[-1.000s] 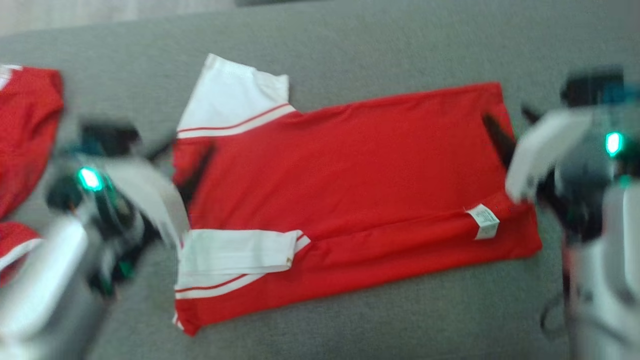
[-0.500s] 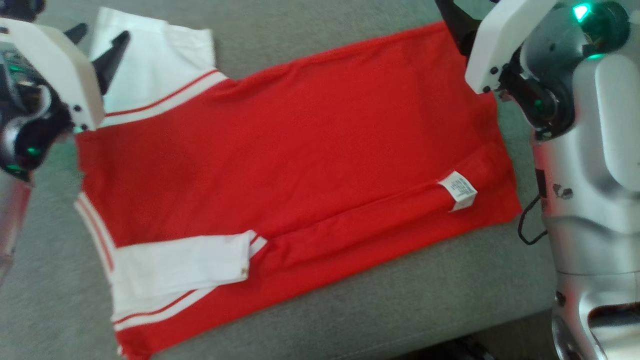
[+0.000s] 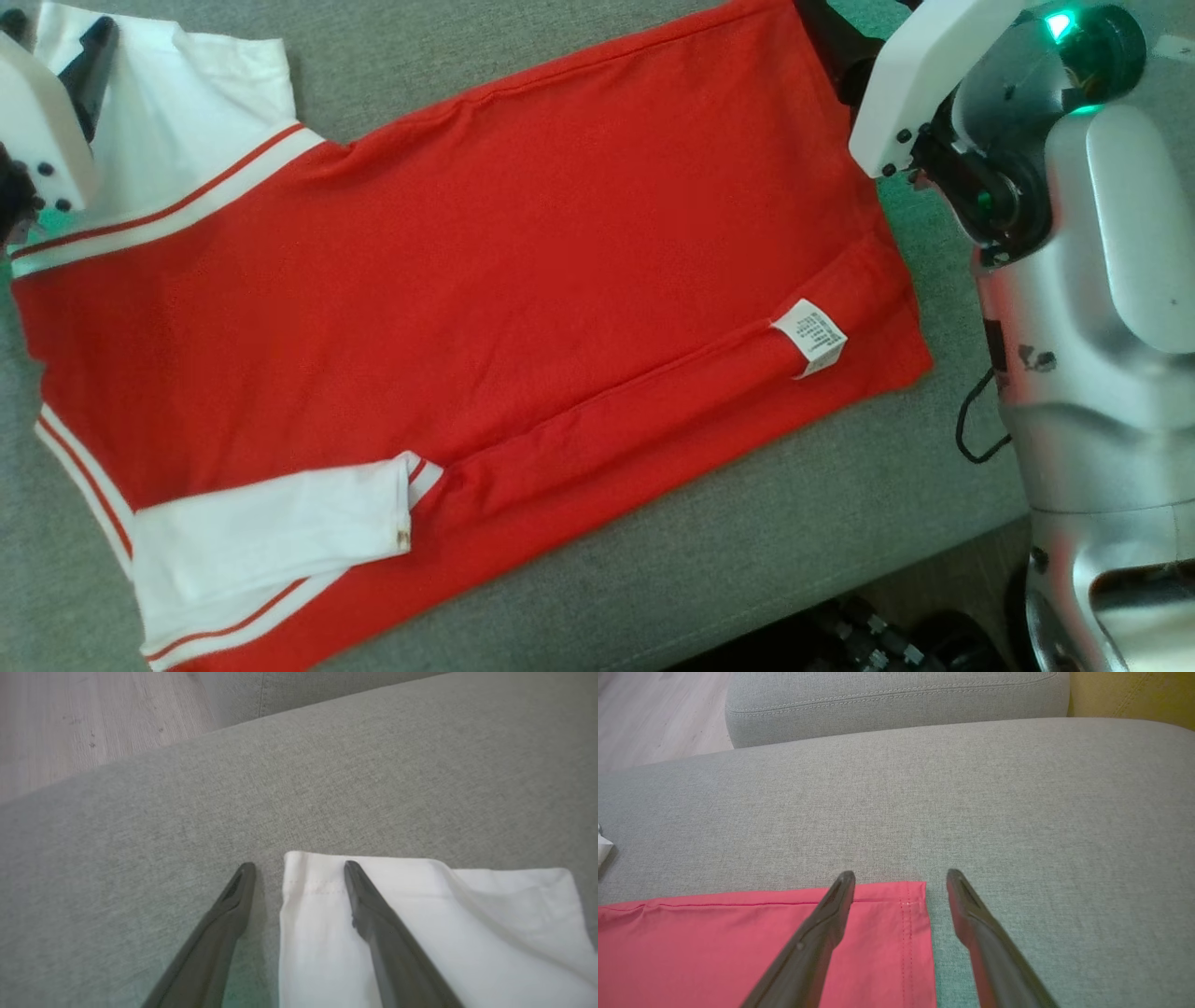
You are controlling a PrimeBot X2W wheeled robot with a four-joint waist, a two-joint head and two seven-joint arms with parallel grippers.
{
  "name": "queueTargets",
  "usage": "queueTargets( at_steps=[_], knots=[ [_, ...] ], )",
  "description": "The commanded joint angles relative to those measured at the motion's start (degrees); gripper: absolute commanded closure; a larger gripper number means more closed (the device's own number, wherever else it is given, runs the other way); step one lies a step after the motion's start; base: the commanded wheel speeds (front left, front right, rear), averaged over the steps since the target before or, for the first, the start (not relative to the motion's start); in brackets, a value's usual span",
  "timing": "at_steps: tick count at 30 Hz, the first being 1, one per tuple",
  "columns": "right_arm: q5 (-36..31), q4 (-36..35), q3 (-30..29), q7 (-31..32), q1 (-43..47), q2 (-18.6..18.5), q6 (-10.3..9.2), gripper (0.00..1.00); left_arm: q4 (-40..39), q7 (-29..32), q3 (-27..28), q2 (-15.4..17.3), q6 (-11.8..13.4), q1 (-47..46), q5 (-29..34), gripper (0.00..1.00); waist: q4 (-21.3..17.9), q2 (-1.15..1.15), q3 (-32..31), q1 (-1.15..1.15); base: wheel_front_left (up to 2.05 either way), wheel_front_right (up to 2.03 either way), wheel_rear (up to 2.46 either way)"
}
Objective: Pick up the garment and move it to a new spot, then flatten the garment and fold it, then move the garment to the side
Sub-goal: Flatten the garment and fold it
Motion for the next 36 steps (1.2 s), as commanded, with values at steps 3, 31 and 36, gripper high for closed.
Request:
queueTargets(
  at_steps=[3,31,36],
  knots=[
    [-0.01,-2.22,-0.22,-0.37,-0.88,0.99,0.39,0.0,0.41,5.23,0.99,2.2,0.66,1.75,-1.47,0.0,0.41,0.0,-0.15,0.0,0.0,0.0,0.0],
    [-3.83,10.11,-0.73,2.77,-3.73,-2.71,0.39,0.0,0.3,-10.17,-0.95,-1.87,-4.82,0.84,-0.17,1.0,5.82,0.0,-0.52,0.0,0.0,0.0,0.0],
    [-3.21,14.63,1.2,1.51,-5.72,-3.1,0.39,1.0,1.25,-11.72,-1.56,-3.42,-5.24,0.19,-0.44,1.0,6.98,0.0,-0.45,0.0,0.0,0.0,0.0]
  ],
)
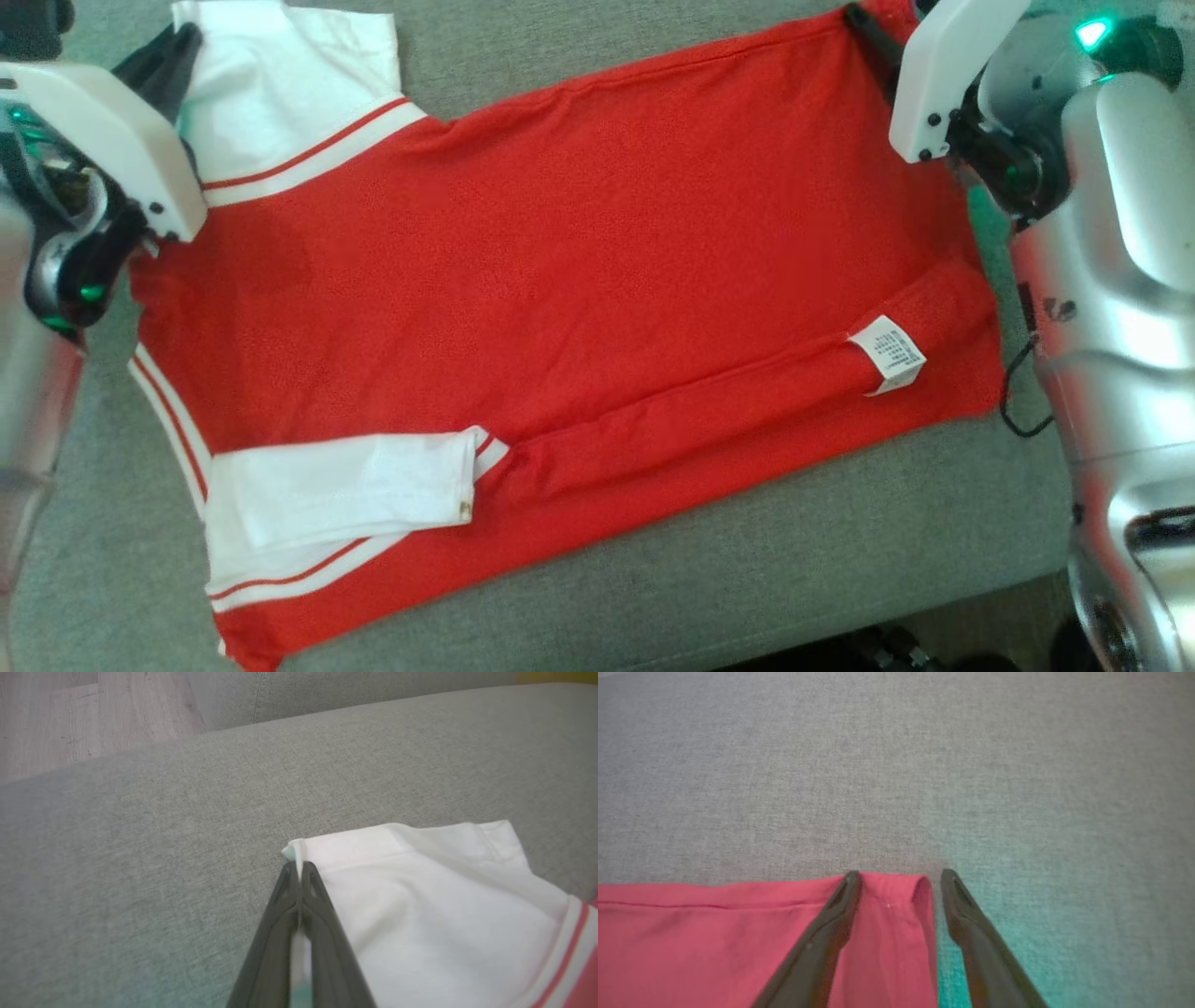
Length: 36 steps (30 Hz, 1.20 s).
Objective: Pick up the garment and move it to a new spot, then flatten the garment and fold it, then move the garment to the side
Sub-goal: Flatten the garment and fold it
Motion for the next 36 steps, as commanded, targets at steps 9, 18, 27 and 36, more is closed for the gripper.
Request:
queueTargets(
  at_steps=[9,18,27,36],
  knots=[
    [0.78,0.98,0.19,-2.27,0.74,-1.41,0.39,1.0,-0.48,-7.8,3.15,-0.38,-0.16,1.06,-1.44,1.0,1.72,0.0,-2.54,0.0,0.0,0.0,0.0],
    [2.27,-5.15,-0.78,-6.83,9.19,-4.53,0.39,1.0,-7.0,-21.54,6.74,-3.56,1.13,11.85,-3.69,1.0,4.19,0.0,-8.19,0.0,0.0,0.0,0.0],
    [0.93,-15.72,-2.81,-10.29,22.71,-7.38,0.39,1.0,-19.64,-30.99,8.41,-5.04,4.94,30.7,-4.55,1.0,6.22,0.0,-13.74,0.0,0.0,0.0,0.0],
    [-2.76,-23.63,-6.94,-8.99,32.82,-8.66,0.39,1.0,-29.84,-31.91,6.18,-7.56,8.93,46.54,-6.68,1.0,9.02,0.0,-16.9,0.0,0.0,0.0,0.0]
  ],
)
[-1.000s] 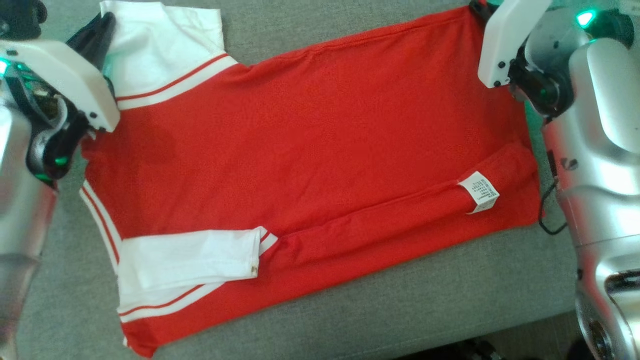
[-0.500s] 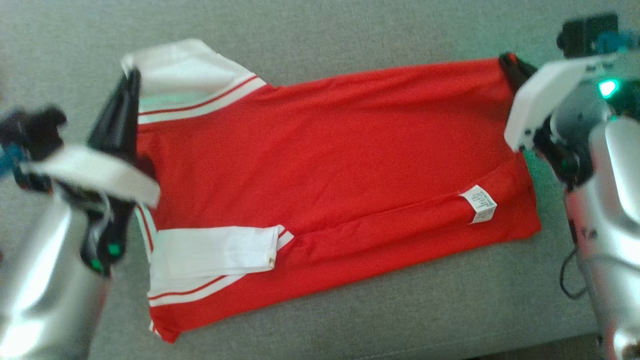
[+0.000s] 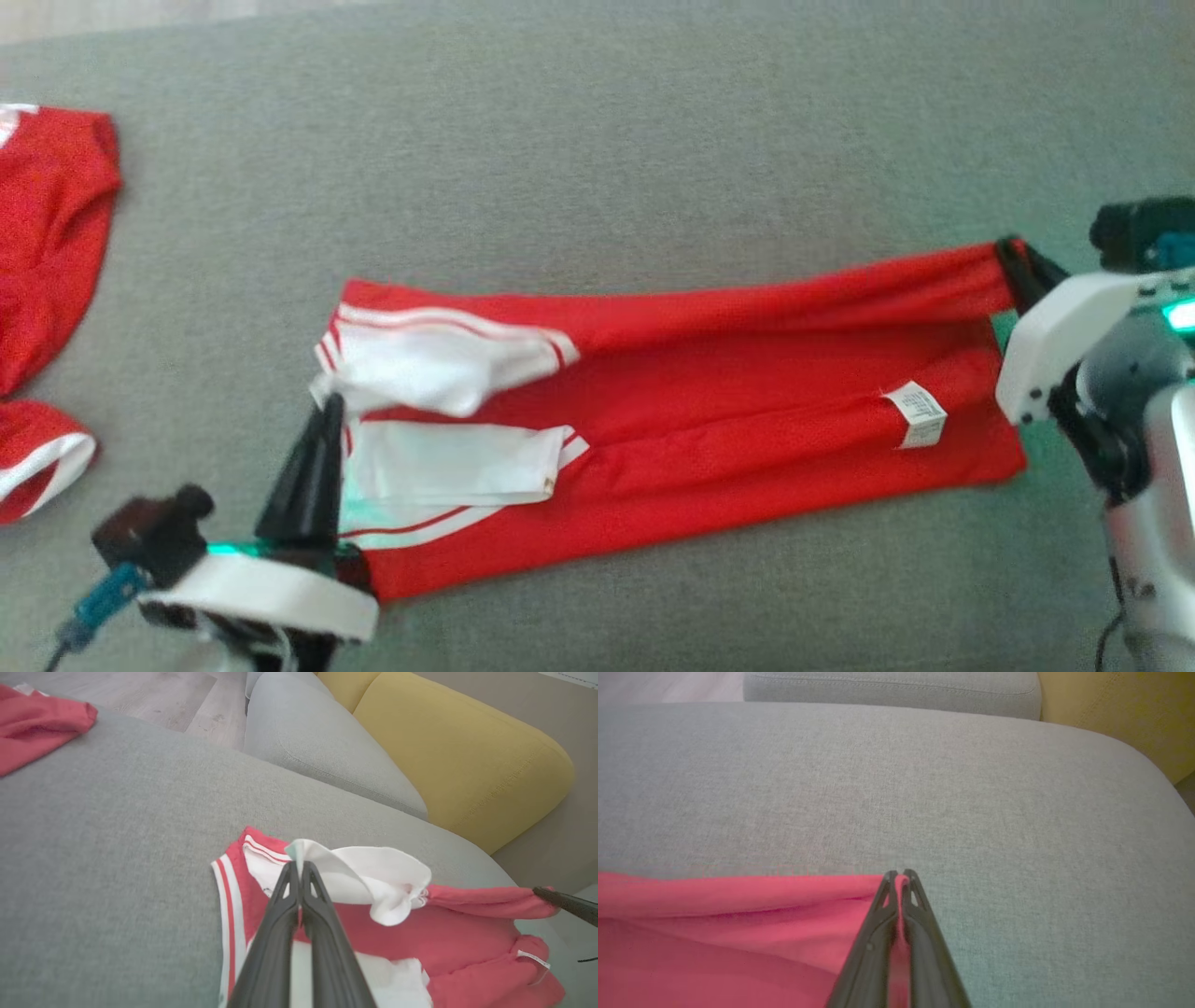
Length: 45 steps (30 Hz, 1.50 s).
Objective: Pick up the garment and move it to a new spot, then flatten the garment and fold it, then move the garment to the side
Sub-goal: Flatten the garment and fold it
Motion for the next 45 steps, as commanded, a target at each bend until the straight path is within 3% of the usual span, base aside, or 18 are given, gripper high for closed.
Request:
queueTargets(
  at_steps=[1,7,8,9,10,11,12,13,18,22,26,30,38,45],
  knots=[
    [-0.53,-2.77,0.62,0.64,0.54,-0.93,0.39,1.0,-2.41,-0.05,1.78,0.37,0.31,-0.99,-0.53,1.0,0.85,0.0,-0.53,0.02,0.0,0.0,0.0],
    [-2.82,-4.93,-0.3,3.08,4.47,-2.13,0.39,1.0,-2.58,0.61,0.08,-0.79,0.92,2.09,-1.41,1.0,2.65,0.0,-1.34,0.02,0.0,0.0,0.0],
    [-3.02,-5.26,-0.65,3.45,5.09,-2.13,0.39,0.25,-2.5,1.01,-0.32,-0.89,0.94,2.57,-1.63,1.0,2.84,0.0,-1.46,0.02,0.0,0.0,0.0],
    [-3.16,-5.56,-1.63,3.67,5.63,-1.81,0.39,0.0,-2.41,1.45,-0.73,-1.05,0.97,3.02,-1.93,1.0,3.04,0.0,-1.61,0.02,0.0,0.0,0.0],
    [-3.15,-5.93,-2.55,3.87,6.2,-1.29,0.39,0.0,-2.29,1.97,-1.25,-1.09,0.98,3.44,-2.04,1.0,3.17,0.0,-1.74,0.02,0.0,0.0,0.0],
    [-3.14,-6.39,-3.48,4.09,6.84,-0.72,0.39,0.0,-2.14,2.38,-1.77,-1.15,0.99,3.84,-2.07,0.64,3.37,0.0,-1.95,0.02,0.0,0.0,0.0],
    [-3.29,-7.0,-4.38,4.27,7.48,-0.2,0.39,0.0,-1.98,2.63,-2.23,-1.28,1.0,4.19,-2.09,0.38,3.54,0.0,-2.21,0.02,0.0,0.0,0.0],
    [-3.35,-7.85,-5.32,4.29,8.1,0.47,0.39,0.0,-1.78,2.8,-2.59,-1.42,1.08,4.52,-2.09,0.0,3.65,0.0,-2.45,0.02,0.0,0.0,0.0],
    [-2.6,-12.17,-9.71,4.26,10.76,4.76,0.39,0.0,-0.53,2.12,-2.88,-1.29,1.73,4.89,-1.0,0.0,4.18,0.0,-3.72,0.02,0.0,0.0,0.0],
    [-0.07,-15.43,-13.03,4.44,13.28,9.69,0.39,0.0,0.9,-2.66,-1.46,-0.5,2.28,2.19,3.12,0.0,4.52,0.0,-5.02,0.02,0.0,0.0,0.0],
    [0.94,-15.28,-15.45,3.79,14.27,11.69,0.39,0.0,3.81,-7.87,0.06,0.08,2.64,-2.83,8.51,0.0,4.58,0.0,-5.87,0.02,0.0,0.0,0.0],
    [2.01,-11.91,-17.3,1.84,13.21,12.12,0.39,0.0,7.76,-9.69,1.61,-0.45,3.0,-8.04,12.52,0.0,4.37,0.0,-6.19,0.02,0.0,0.0,0.0],
    [2.56,0.8,-16.09,-3.48,7.05,12.17,0.39,0.0,15.21,-10.27,4.39,-2.32,1.69,-14.0,14.16,0.0,3.16,0.0,-5.17,0.02,0.0,0.0,0.0],
    [-3.12,8.1,-12.78,-0.58,5.56,12.17,0.39,0.0,17.77,-10.32,4.27,-4.1,0.47,-14.91,14.52,0.0,3.85,0.0,-4.83,0.02,0.0,0.0,0.0]
  ],
)
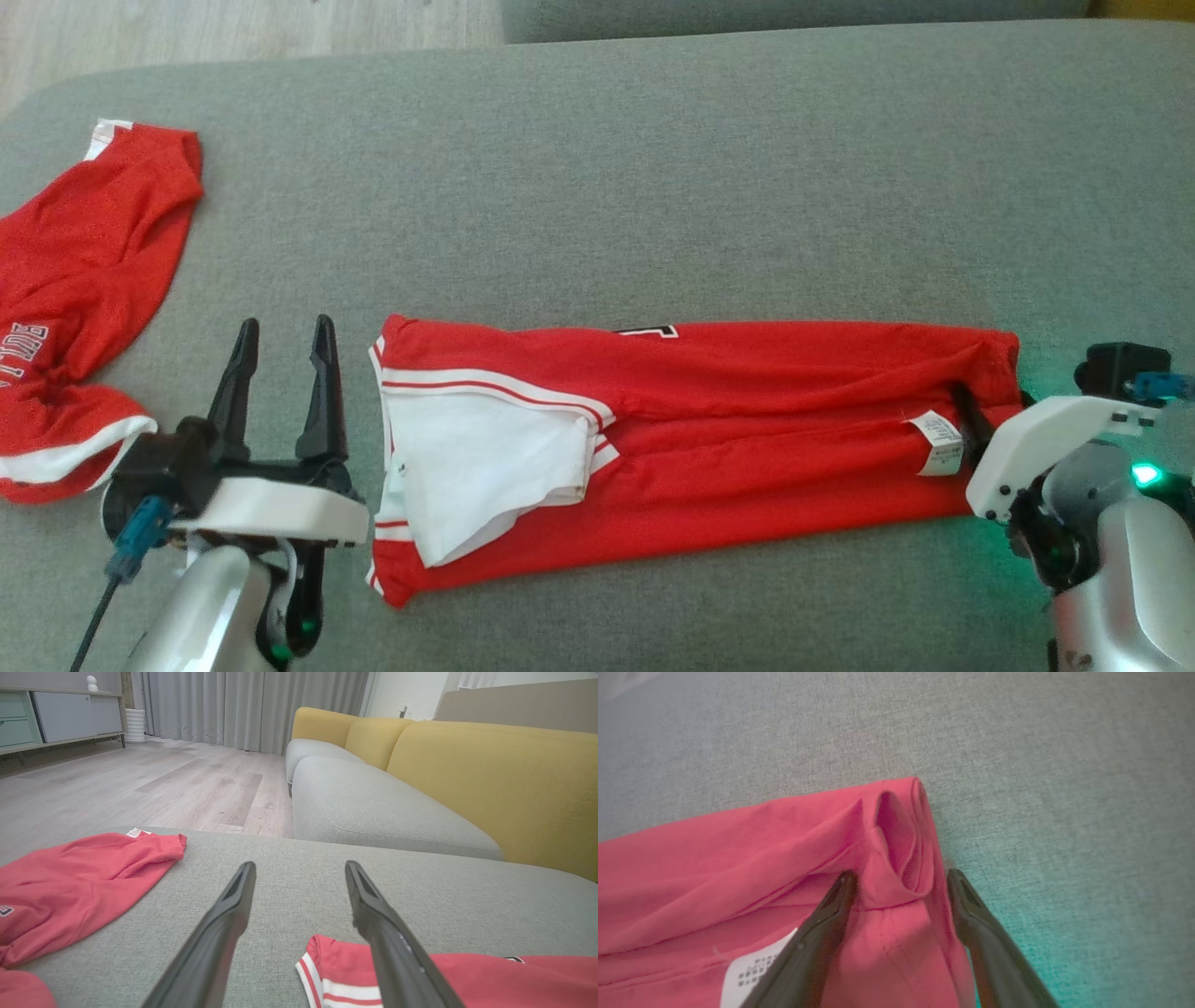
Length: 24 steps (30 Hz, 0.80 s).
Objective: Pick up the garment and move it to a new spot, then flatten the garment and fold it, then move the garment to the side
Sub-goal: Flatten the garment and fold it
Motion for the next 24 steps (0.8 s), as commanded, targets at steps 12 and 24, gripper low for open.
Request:
queueTargets(
  at_steps=[12,24],
  knots=[
    [-1.85,-2.96,2.46,2.5,-0.84,-0.31,0.39,1.0,-0.34,-0.61,3.78,-0.13,-1.31,-1.73,1.25,0.0,-0.51,0.0,-0.8,-0.01,0.0,0.0,0.0],
    [-9.45,-17.82,-12.0,5.89,1.15,-0.63,0.39,1.0,-0.75,-0.62,4.73,-0.48,-1.57,-0.31,1.82,0.0,-1.22,0.0,-1.72,-0.01,0.0,0.0,0.0]
  ],
)
